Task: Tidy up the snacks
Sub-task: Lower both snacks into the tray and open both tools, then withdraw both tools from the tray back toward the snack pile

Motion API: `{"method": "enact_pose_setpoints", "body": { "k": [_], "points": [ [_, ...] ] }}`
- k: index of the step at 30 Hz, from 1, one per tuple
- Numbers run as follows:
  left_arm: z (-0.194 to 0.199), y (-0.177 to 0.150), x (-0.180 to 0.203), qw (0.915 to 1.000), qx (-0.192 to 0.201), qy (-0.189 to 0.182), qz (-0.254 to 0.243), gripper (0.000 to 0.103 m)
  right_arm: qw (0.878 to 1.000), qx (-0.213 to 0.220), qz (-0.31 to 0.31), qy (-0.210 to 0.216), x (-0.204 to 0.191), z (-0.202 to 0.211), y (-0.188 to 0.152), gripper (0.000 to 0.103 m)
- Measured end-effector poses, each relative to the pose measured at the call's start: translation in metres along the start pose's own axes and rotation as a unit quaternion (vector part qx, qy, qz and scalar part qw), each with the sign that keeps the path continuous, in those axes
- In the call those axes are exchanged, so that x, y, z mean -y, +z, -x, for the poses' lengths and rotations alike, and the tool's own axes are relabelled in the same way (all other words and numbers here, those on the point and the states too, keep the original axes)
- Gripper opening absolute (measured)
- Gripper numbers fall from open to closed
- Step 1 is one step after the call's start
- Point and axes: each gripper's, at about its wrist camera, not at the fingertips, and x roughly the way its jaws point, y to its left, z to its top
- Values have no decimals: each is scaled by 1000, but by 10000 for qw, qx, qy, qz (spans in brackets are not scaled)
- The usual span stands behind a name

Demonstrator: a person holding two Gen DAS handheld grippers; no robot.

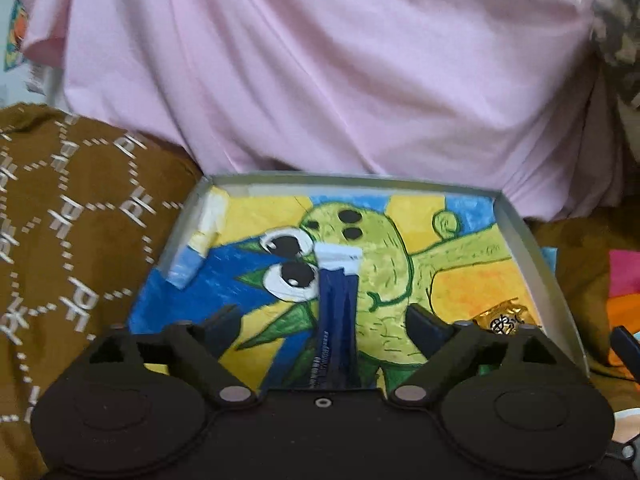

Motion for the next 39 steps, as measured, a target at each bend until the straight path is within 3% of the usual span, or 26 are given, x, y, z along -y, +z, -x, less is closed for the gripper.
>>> {"method": "enact_pose_setpoints", "body": {
  "k": [8,20,33,39],
  "points": [
    [61,-11,-21,9986,507,163,23,102,9974,345,-623,-133,19,49,10,103],
    [146,-45,-54,9978,659,99,33,102,9962,637,-585,128,17,142,22,103],
    [211,-96,-101,9988,468,118,74,102,9938,124,-1068,275,7,220,15,103],
    [217,-118,-118,9996,212,145,102,102,9943,-465,-953,131,-7,237,6,103]
  ]
}}
